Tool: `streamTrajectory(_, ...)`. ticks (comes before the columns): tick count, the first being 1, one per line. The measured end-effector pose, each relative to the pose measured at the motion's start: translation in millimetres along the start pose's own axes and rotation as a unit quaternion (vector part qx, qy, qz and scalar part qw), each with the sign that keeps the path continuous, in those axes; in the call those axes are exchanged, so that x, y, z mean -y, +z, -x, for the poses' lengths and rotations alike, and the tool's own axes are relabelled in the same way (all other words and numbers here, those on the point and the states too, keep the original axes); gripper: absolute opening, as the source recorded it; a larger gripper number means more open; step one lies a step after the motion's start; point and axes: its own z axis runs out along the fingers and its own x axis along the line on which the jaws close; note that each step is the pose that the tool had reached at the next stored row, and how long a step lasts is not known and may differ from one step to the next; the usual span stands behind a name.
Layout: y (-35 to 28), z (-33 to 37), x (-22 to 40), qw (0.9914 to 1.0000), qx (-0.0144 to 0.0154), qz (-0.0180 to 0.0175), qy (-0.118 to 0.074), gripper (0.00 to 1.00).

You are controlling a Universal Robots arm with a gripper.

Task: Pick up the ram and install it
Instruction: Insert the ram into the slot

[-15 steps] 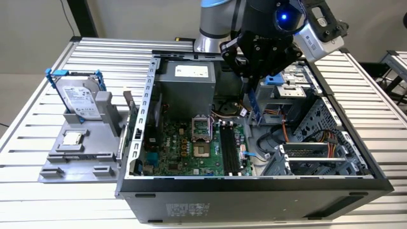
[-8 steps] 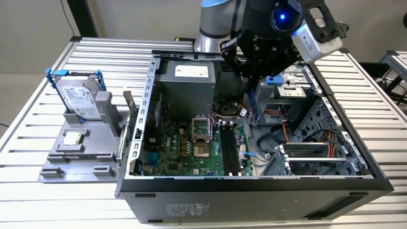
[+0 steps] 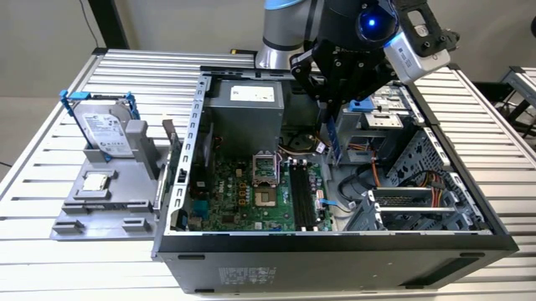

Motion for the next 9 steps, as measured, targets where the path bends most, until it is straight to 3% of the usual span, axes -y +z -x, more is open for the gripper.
streamTrajectory(4,1.6,-0.1,0.1,1.00000,-0.0001,0.0000,0.000,0.00)
streamTrajectory(5,1.8,0.1,0.1,1.00000,-0.0011,0.0000,0.000,0.00)
streamTrajectory(7,2.2,0.1,0.1,0.99998,-0.0065,-0.0002,0.000,0.00)
streamTrajectory(9,2.3,0.1,0.1,0.99998,-0.0070,-0.0003,0.000,0.00)
